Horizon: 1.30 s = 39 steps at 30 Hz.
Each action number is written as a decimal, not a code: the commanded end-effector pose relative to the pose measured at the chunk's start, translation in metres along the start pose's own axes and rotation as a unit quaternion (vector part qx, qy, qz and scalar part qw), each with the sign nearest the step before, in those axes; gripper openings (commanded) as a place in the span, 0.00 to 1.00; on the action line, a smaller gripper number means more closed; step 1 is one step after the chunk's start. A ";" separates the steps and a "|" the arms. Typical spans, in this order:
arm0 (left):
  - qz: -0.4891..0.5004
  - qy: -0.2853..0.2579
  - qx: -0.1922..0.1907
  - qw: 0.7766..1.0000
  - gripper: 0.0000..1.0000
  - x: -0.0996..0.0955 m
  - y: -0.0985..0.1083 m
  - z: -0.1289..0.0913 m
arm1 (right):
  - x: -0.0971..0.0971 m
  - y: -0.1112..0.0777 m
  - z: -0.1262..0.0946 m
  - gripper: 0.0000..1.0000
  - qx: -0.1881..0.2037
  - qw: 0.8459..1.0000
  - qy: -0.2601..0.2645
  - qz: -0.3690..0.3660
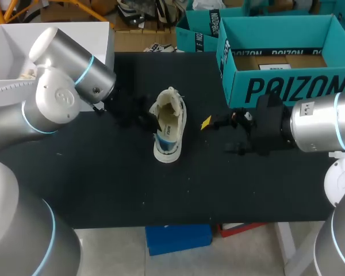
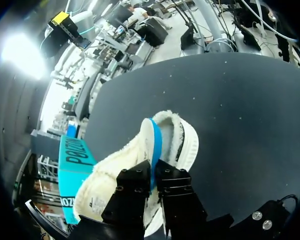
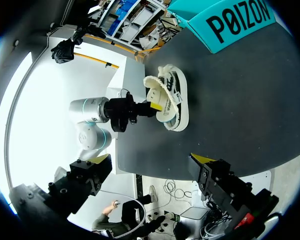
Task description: Take the shoe out of the shoebox, open the shoe tongue, remove and reinsert the insole, then place the shoe into the shoebox
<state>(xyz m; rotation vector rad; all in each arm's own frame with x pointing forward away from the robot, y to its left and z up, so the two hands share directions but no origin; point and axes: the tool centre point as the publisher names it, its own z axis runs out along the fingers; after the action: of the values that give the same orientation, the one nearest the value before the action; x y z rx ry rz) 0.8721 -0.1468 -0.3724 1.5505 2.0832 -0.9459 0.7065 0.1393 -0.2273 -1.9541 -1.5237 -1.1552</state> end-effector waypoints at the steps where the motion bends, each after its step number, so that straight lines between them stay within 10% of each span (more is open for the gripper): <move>1: 0.003 -0.016 0.020 1.000 0.48 0.002 -0.013 -0.006 | 0.001 0.000 0.000 1.00 0.000 1.000 0.000 0.000; 11: 0.009 -0.034 0.043 0.998 0.58 0.005 -0.043 -0.031 | 0.001 0.000 0.000 1.00 0.000 1.000 0.000 0.000; 20: 0.031 0.013 0.016 0.999 0.00 0.011 -0.053 -0.043 | 0.001 0.000 0.000 1.00 0.000 1.000 0.000 0.000; 39: 0.028 0.060 -0.004 0.998 0.00 0.022 -0.027 -0.001 | 0.001 0.000 0.000 1.00 0.000 1.000 0.000 0.000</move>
<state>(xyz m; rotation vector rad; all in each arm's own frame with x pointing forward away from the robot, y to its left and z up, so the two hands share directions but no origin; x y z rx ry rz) 0.8331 -0.1272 -0.3704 1.6849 2.1012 -0.8454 0.7065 0.1393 -0.2273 -1.9541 -1.5237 -1.1551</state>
